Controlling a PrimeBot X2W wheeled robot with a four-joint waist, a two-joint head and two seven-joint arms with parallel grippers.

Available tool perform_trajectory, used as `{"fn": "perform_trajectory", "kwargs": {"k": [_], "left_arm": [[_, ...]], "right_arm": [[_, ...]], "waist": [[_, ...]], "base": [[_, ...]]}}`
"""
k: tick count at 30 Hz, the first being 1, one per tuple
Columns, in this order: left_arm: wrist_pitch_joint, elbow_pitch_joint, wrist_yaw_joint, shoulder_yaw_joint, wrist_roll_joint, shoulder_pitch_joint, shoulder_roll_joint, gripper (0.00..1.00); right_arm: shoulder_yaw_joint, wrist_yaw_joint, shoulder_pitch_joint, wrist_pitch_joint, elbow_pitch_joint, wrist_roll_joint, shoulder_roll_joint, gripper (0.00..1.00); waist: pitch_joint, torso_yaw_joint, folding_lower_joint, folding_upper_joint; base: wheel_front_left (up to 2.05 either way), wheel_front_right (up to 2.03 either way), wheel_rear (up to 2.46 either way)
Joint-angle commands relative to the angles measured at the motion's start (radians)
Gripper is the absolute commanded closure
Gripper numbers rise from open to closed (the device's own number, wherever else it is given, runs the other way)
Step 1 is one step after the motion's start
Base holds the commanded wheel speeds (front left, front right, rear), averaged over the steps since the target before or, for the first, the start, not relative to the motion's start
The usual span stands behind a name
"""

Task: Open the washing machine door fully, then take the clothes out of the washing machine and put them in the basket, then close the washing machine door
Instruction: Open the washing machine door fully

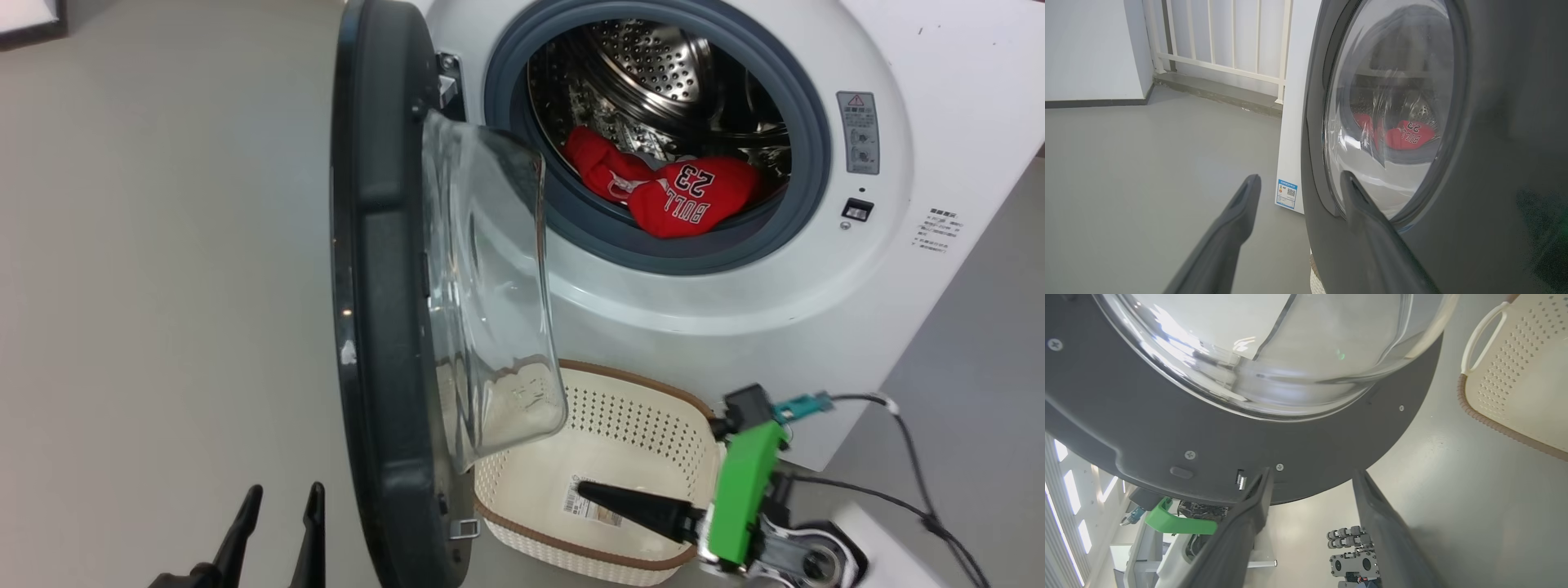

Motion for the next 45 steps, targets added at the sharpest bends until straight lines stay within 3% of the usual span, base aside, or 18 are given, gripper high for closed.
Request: {"fn": "perform_trajectory", "kwargs": {"k": [1, 14, 28, 32, 34, 45], "left_arm": [[-0.008, -0.016, -0.002, 0.036, 0.008, -0.023, 0.006, 0.0], [-0.008, -0.013, -0.003, 0.064, 0.008, -0.016, 0.006, 0.0], [-0.008, -0.01, -0.003, 0.084, 0.002, -0.012, 0.006, 0.0], [-0.008, -0.007, -0.003, 0.088, 0.005, -0.013, 0.006, 0.0], [-0.008, -0.007, -0.003, 0.089, 0.006, -0.012, 0.006, 0.0], [-0.008, -0.007, -0.003, 0.087, 0.01, -0.012, 0.006, 0.0]], "right_arm": [[0.01, 0.002, 0.011, -0.023, -0.027, -0.021, -0.011, 0.0], [0.059, 0.002, 0.09, -0.322, -0.038, -0.108, -0.127, 0.0], [0.26, 0.002, 0.066, -0.793, -0.002, -0.298, -0.245, 0.0], [0.306, 0.002, 0.051, -0.863, 0.035, -0.367, -0.259, 0.0], [0.286, 0.002, 0.05, -0.872, 0.051, -0.407, -0.252, 0.0], [-0.079, 0.002, 0.197, -0.873, -0.036, -0.806, -0.129, 0.0]], "waist": [[-0.003, -0.005, 0.0, 0.0], [-0.007, -0.039, 0.0, 0.0], [-0.009, -0.057, 0.0, 0.0], [-0.013, -0.059, 0.0, 0.0], [-0.014, -0.061, 0.0, 0.0], [-0.012, -0.063, 0.0, 0.0]], "base": [[0.0, 0.0, 0.0], [0.0, 0.0, 0.0], [0.0, 0.0, 0.0], [0.0, 0.0, 0.0], [0.0, 0.0, 0.0], [0.0, 0.0, 0.0]]}}
